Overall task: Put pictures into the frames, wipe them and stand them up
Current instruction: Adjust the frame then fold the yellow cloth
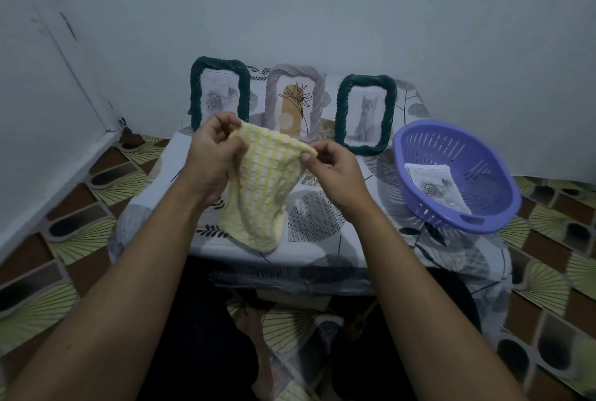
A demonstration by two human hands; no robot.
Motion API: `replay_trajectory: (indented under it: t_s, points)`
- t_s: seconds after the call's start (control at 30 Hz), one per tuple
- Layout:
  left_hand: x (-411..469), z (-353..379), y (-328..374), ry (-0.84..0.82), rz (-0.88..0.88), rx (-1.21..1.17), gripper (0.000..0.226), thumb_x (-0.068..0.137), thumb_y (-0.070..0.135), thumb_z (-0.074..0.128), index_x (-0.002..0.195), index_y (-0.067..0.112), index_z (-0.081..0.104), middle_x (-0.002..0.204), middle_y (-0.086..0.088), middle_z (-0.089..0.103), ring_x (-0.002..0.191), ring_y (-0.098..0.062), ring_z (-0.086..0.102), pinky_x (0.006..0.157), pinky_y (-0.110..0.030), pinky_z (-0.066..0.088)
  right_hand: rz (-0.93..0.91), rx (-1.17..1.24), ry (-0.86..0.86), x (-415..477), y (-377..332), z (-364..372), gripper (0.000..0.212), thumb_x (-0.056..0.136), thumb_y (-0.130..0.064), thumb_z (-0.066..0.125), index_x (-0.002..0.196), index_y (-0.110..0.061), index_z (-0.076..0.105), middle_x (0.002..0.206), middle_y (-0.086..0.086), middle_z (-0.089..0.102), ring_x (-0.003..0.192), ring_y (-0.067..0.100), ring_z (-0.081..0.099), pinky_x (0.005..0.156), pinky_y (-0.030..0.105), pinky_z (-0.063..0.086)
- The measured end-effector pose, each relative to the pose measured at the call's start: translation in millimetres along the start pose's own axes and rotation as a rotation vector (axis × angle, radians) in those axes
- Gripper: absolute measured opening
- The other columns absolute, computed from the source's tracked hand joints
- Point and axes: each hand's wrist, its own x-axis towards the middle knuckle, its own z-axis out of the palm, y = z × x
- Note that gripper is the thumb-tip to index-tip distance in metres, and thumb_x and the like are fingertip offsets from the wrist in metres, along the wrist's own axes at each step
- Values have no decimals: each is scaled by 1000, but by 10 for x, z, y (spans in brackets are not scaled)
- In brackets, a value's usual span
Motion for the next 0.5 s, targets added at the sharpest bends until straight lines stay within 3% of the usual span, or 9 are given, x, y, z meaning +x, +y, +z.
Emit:
replay_trajectory:
  t_s: [0.07, 0.13, 0.23, 0.3, 0.4, 0.5]
  points:
    - [-7, -35, -30, -17, 50, 171, 44, 81, -8, 66, 109, 24, 59, 85, 0, 58, 76, -13, 56, 68, -31, 50, 29, 121, 32, 12, -21, -10, 14, 98, -9, 60, 90, -21, 62, 84, -7, 65, 80, 3, 61, 76, 23, 50]
    - [-10, -36, -23, -10, 59, 232, 49, 86, -8, 68, 124, 20, 58, 80, 9, 64, 77, -6, 64, 72, -23, 54, 20, 143, 62, 26, -40, -17, 14, 99, -11, 58, 92, -23, 60, 86, -6, 66, 80, 5, 61, 76, 27, 51]
    - [8, -34, -27, 54, 59, 317, 32, 88, -2, 69, 112, 19, 68, 75, 14, 65, 76, -2, 65, 75, -23, 53, -24, 144, 86, 33, -54, -15, 13, 96, -12, 64, 103, -21, 58, 88, 3, 69, 83, 12, 64, 78, 36, 54]
    - [27, -36, -44, 96, 67, 446, 26, 90, 9, 65, 107, 27, 69, 91, 11, 68, 87, -7, 64, 80, -28, 51, -69, 99, 71, 42, -61, -7, 23, 95, -13, 66, 112, -23, 56, 79, -5, 68, 81, 13, 64, 81, 41, 56]
    - [-5, -2, -3, -1, 231, 753, 52, 80, 24, 54, 131, 27, 58, 129, 1, 59, 120, -16, 51, 98, -35, 43, -129, 1, 5, 62, -82, 24, 38, 94, -12, 67, 125, -26, 52, 67, -17, 63, 75, 3, 62, 80, 32, 55]
    - [-16, 110, 104, -184, 425, 986, 51, 80, 32, 49, 129, 29, 62, 131, 11, 56, 130, -13, 42, 113, -52, 25, -186, -43, -32, 69, -119, 71, 40, 93, -11, 68, 125, -25, 49, 68, -15, 64, 72, 0, 61, 74, 24, 49]
